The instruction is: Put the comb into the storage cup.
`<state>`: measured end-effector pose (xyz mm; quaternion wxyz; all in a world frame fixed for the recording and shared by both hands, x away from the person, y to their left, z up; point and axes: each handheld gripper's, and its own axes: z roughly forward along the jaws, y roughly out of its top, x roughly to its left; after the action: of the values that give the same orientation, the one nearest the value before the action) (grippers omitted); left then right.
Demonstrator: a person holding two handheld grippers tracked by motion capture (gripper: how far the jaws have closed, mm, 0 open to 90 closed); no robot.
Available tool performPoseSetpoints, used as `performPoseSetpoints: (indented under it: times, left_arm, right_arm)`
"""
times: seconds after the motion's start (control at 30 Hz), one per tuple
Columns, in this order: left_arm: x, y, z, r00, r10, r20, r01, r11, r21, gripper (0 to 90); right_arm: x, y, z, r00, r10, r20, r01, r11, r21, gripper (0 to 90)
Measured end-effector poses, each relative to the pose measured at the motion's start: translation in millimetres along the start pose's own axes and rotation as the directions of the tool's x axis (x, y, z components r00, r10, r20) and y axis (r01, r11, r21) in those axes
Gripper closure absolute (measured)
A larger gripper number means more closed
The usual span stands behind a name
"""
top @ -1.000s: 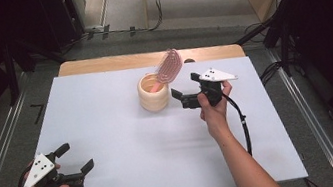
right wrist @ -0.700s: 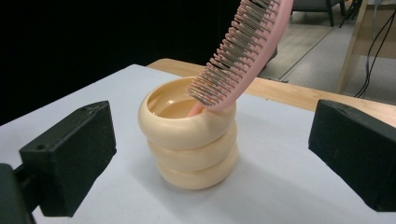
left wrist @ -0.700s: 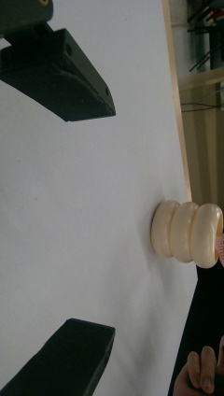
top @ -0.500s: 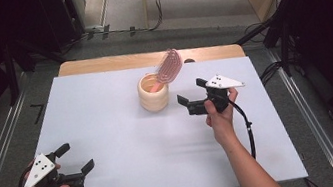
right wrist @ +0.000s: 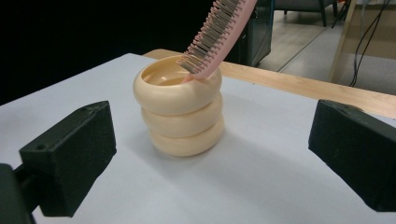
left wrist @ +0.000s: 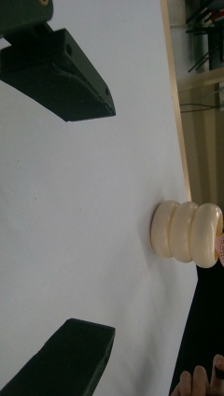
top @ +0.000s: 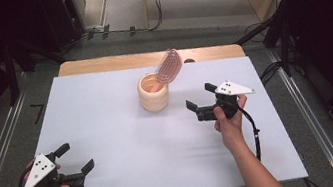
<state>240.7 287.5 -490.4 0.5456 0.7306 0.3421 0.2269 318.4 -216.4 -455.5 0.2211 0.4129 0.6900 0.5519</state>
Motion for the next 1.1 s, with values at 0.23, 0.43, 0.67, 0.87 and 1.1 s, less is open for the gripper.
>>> performPoseSetpoints:
  times: [0.23, 0.43, 0.67, 0.87, 1.1]
  left_arm:
    - [-0.1, 0.0, -0.2, 1.0, 0.0, 0.002, 0.0, 1.0, -0.001, 0.0]
    - [-0.1, -0.1, -0.1, 1.0, -0.001, 0.003, 0.001, 1.0, -0.001, 0.0]
    - [-0.4, -0.1, 0.1, 1.0, 0.0, 0.002, 0.0, 1.0, 0.0, 0.0]
    - [-0.3, -0.1, 0.0, 1.0, 0.002, 0.002, -0.002, 1.0, 0.0, 0.0]
    - [-0.4, -0.1, 0.1, 1.0, 0.006, 0.005, -0.006, 1.0, 0.001, 0.0]
  right_arm:
    - [-3.6, -6.3, -13.0, 1.0, -0.001, 0.008, 0.001, 1.0, 0.0, 0.0]
    - [-7.2, -13.1, -25.2, 0.9998, -0.012, 0.018, 0.012, 1.0, 0.001, 0.0]
    - [-10.9, -24.3, -38.1, 0.9997, 0.002, 0.023, -0.002, 1.0, 0.005, 0.0]
    - [-14.1, -34.5, -49.0, 0.9994, 0.008, 0.034, -0.008, 1.0, 0.005, 0.0]
    - [-18.7, -43.8, -61.2, 0.999, 0.008, 0.045, -0.009, 1.0, 0.005, 0.0]
